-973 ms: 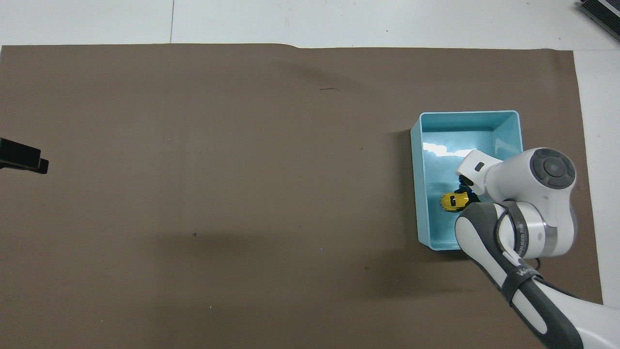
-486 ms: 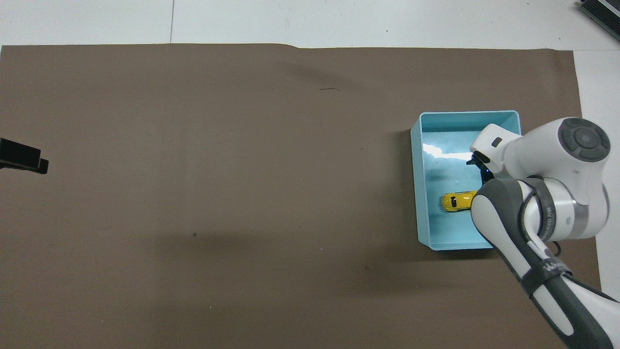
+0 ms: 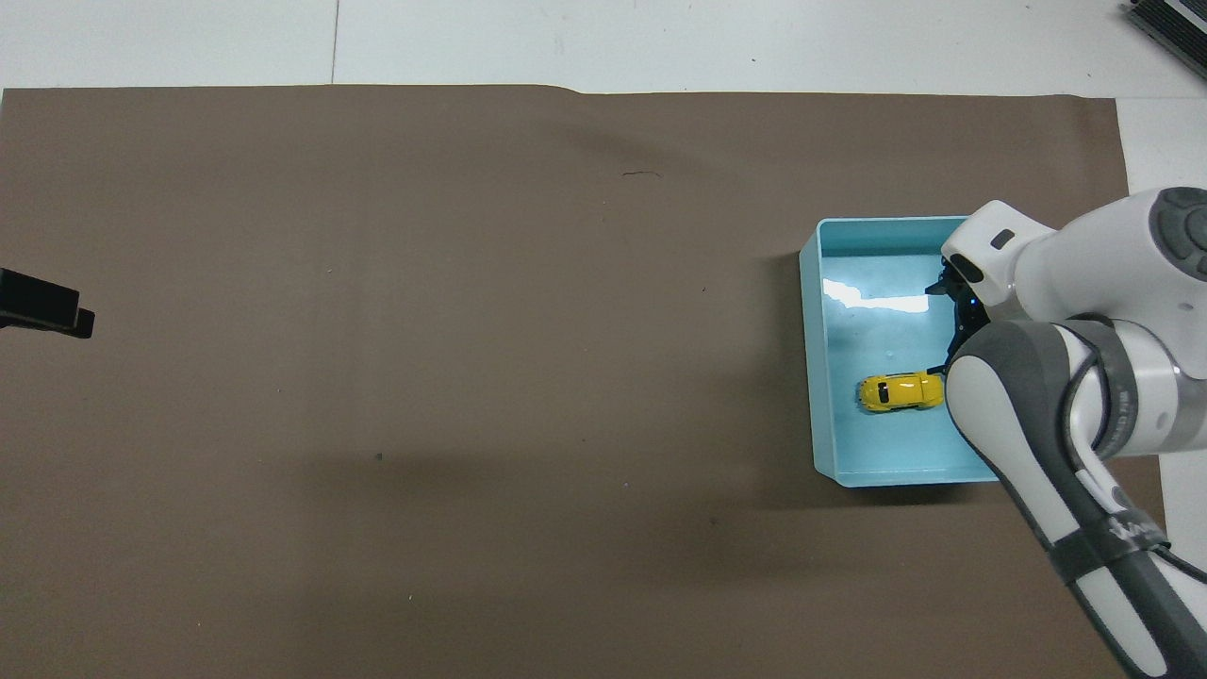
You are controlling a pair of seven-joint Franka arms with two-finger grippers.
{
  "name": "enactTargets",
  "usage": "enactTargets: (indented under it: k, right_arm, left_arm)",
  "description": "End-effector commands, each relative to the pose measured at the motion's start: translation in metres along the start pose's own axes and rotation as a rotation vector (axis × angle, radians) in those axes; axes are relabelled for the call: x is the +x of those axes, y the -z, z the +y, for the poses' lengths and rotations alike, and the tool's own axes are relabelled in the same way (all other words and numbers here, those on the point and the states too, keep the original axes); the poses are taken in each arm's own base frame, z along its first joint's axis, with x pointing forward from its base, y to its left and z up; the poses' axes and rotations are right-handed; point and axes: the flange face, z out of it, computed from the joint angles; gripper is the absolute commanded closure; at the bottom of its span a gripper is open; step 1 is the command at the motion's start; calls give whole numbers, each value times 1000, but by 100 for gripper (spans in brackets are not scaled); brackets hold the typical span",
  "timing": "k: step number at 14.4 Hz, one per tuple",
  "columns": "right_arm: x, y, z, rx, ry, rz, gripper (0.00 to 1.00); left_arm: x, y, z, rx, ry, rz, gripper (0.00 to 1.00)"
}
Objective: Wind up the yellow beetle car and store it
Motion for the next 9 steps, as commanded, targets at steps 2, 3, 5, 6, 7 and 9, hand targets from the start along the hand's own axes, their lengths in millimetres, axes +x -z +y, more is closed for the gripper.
enactTargets:
  k: [2,3,5,6,7,9]
  right_arm:
    - [-5,49,-11,1,-238,18,0]
    - [-9,56,-14,2,-315,20,0]
    - [-14,75,-21,-1,-468,23,0]
    - [-15,85,-22,-6,-555,17,0]
    - [-17,97,-23,-2,-649,14,0]
    - [-19,116,-24,-3,-867,16,0]
  left_arm:
    - [-7,1,-2,1,-10,-4,0]
    - [-7,1,-3,1,-9,-4,0]
    - [-7,1,-2,1,-12,-4,0]
    - [-7,1,-2,1,-10,-4,0]
    - [-7,1,-2,1,-10,-4,0]
    - [-7,1,-2,1,-10,-4,0]
